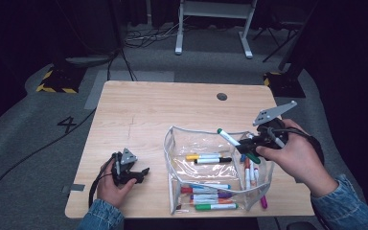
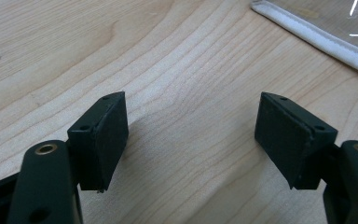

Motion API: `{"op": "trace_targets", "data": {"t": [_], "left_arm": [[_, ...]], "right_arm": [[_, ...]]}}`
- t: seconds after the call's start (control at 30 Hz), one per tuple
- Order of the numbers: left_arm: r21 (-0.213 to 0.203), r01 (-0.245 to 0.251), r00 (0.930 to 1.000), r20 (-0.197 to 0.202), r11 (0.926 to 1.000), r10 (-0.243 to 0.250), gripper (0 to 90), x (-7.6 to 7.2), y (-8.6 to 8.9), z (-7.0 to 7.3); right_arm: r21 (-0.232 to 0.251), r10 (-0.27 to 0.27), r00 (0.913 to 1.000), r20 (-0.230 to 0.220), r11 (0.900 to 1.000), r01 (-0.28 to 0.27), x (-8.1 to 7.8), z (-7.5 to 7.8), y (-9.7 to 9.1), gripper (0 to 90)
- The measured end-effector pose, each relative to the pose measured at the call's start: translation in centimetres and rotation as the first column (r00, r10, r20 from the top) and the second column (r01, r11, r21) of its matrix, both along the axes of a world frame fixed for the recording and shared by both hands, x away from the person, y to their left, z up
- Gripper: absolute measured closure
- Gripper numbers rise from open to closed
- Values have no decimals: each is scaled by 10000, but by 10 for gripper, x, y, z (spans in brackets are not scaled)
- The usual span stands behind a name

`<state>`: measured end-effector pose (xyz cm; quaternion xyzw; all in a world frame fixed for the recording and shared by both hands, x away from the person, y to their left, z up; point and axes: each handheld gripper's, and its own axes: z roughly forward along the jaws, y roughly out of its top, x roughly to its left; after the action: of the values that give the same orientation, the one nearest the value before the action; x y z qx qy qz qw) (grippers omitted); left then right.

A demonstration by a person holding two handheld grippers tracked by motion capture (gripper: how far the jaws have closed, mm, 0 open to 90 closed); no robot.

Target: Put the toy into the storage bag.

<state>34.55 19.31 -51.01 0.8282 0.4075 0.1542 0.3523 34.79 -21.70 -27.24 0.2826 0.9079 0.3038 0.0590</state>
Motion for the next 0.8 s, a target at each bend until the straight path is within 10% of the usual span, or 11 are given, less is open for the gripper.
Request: {"op": "trace_targets", "data": {"t": [0.8], "left_arm": [[-1, 0, 10000, 1, 10000, 0, 262, 0, 0, 0]], "right_arm": [[-1201, 1780, 9746, -1361, 9735, -1945, 0, -52, 65, 771]]}}
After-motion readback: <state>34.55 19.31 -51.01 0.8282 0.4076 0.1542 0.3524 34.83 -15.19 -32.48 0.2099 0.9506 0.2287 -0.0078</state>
